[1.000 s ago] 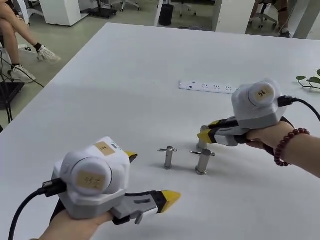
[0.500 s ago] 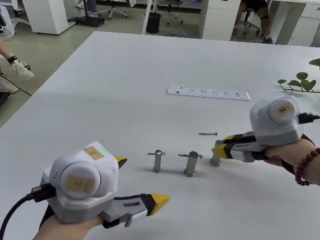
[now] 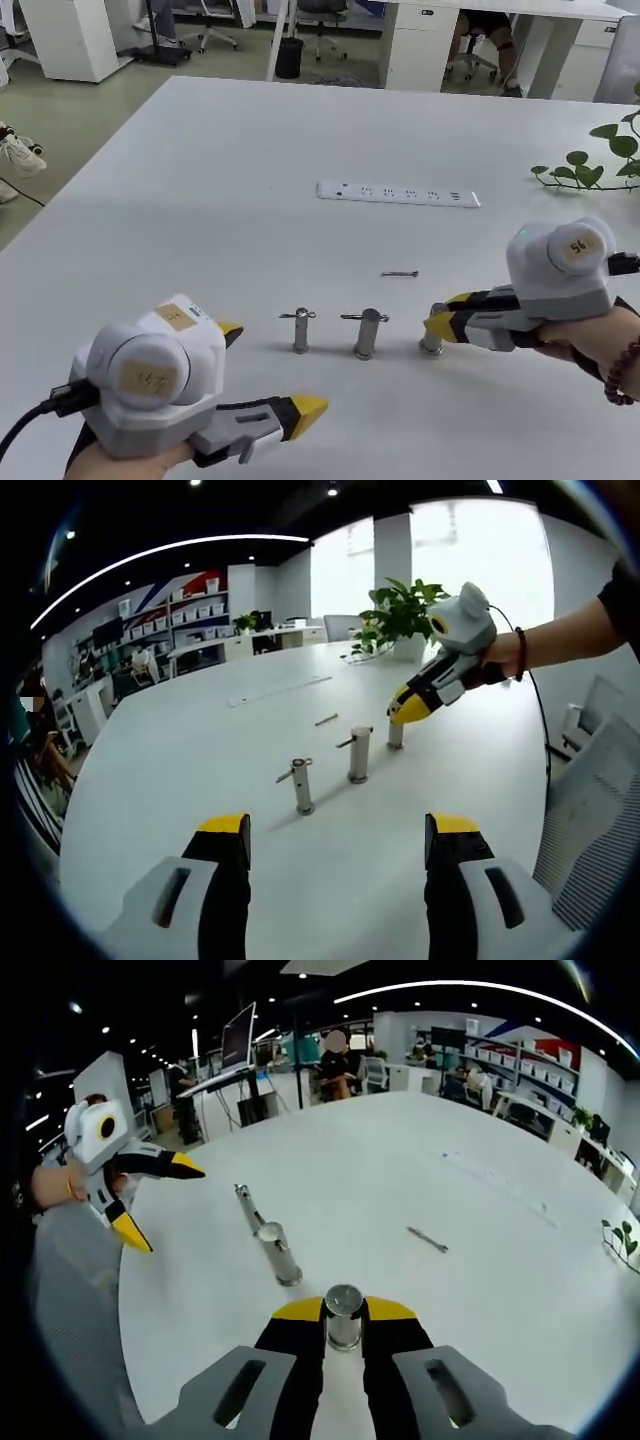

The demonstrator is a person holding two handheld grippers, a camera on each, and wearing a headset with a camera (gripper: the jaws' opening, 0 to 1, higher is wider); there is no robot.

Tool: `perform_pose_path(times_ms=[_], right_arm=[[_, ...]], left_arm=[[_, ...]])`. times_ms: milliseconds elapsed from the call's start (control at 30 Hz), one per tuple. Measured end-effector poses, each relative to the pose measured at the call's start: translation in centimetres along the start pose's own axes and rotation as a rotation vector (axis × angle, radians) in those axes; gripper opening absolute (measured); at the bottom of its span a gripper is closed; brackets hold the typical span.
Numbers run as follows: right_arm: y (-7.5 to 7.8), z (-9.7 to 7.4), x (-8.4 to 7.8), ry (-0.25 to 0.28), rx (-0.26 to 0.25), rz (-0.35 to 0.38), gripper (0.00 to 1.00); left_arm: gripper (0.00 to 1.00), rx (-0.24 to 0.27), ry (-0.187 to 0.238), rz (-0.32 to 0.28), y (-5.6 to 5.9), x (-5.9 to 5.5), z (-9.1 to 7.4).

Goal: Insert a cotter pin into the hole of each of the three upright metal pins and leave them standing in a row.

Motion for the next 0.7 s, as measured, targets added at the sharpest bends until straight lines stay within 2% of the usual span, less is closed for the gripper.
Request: perform_pose_path(times_ms=[200, 333, 600, 700], right_arm=[[-1.1, -0.3, -0.1, 0.009, -0.004, 0.000, 0.08], [-2.4, -0.3, -0.1, 0.014, 0.001, -0.012, 0.08], [-3.9, 0.8, -0.5, 0.007, 0.012, -0.039, 0.08], [-4.3, 1.1, -0.5, 0.013, 0.028, -0.024, 0.08]], left_arm=[[0.69, -0.002, 0.005, 0.003, 0.1, 0.1, -0.1], [0.69, -0.002, 0.008, 0.008, 0.2, 0.2, -0.2], [0.69, 0.000, 0.012, 0.011, 0.2, 0.3, -0.4], [0.69, 0.001, 0.011, 0.010, 0.2, 0.2, -0.5]])
Point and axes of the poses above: the centre of the closed fingertips' face, and the gripper's own axes: z roughly forward along the fingers, y roughly to its right, x roughly out of its top, the point moved 5 cm from there along -z, roughly backward along the fingers, and after that the axes turned 10 degrees about -y, right-handed, at the moved point
